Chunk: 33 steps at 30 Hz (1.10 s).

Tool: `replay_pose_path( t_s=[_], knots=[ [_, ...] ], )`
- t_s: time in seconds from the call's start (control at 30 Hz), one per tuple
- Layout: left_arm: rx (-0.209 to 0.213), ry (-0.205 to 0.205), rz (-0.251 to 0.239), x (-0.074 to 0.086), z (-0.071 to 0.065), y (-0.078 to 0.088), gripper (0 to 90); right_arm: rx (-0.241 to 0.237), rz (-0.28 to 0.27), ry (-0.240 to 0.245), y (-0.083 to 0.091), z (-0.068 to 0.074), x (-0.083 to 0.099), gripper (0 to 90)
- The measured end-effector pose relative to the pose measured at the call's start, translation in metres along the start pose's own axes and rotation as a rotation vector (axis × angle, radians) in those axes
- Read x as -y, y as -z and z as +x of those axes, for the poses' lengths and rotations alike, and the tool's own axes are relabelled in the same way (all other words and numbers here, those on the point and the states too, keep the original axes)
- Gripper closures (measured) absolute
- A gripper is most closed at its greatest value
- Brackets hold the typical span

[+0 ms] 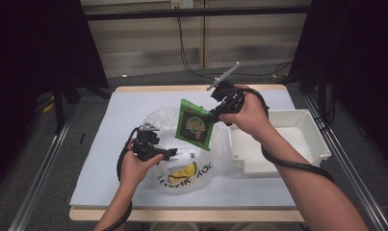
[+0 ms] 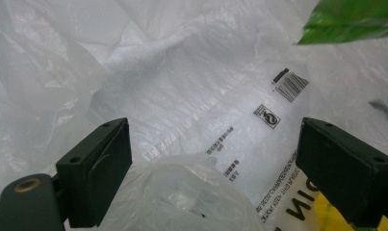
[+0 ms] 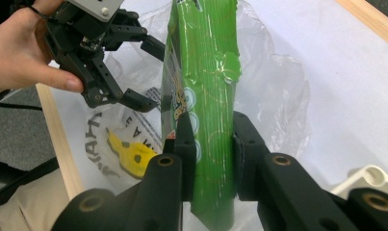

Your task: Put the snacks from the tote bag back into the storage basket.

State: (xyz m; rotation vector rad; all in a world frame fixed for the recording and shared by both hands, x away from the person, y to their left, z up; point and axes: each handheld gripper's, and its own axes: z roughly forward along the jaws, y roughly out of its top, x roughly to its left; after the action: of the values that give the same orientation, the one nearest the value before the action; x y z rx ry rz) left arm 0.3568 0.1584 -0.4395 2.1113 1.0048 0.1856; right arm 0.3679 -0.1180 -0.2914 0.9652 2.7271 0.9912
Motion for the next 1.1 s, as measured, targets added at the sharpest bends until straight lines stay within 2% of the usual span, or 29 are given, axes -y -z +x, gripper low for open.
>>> replay_pose_path(
  t_s=[0.13, 0.47, 0.53, 0.57, 0.7, 0.97, 1.03, 1.1],
  knots=[
    [0.001, 0.003, -0.012, 0.0, 0.0, 0.0, 12.3, 0.011, 0.013, 0.004, 0.006, -0.003, 0.002, 76.7],
    [0.009, 0.002, -0.004, 0.0, -0.002, -0.001, 12.3, -0.01, 0.009, -0.014, 0.022, -0.014, 0.009, 76.7],
    [0.017, -0.001, -0.006, 0.0, -0.002, -0.002, 12.3, -0.004, 0.013, -0.001, 0.026, -0.017, 0.011, 76.7],
    [0.008, -0.001, 0.001, -0.001, -0.002, -0.002, 12.3, 0.002, 0.014, 0.007, 0.028, -0.018, 0.011, 76.7],
    [0.012, -0.019, 0.011, -0.003, -0.003, -0.003, 12.1, 0.003, 0.013, -0.003, 0.035, -0.024, 0.016, 76.7],
    [0.016, -0.009, 0.005, -0.002, -0.006, -0.007, 12.0, -0.003, 0.002, -0.037, 0.049, -0.036, 0.024, 76.7],
    [0.014, -0.012, 0.019, -0.002, -0.006, -0.006, 12.0, 0.013, 0.008, -0.028, 0.053, -0.039, 0.025, 76.7],
    [0.017, -0.01, 0.012, -0.002, -0.006, -0.006, 12.0, 0.023, 0.014, -0.012, 0.057, -0.041, 0.026, 76.7]
  ],
)
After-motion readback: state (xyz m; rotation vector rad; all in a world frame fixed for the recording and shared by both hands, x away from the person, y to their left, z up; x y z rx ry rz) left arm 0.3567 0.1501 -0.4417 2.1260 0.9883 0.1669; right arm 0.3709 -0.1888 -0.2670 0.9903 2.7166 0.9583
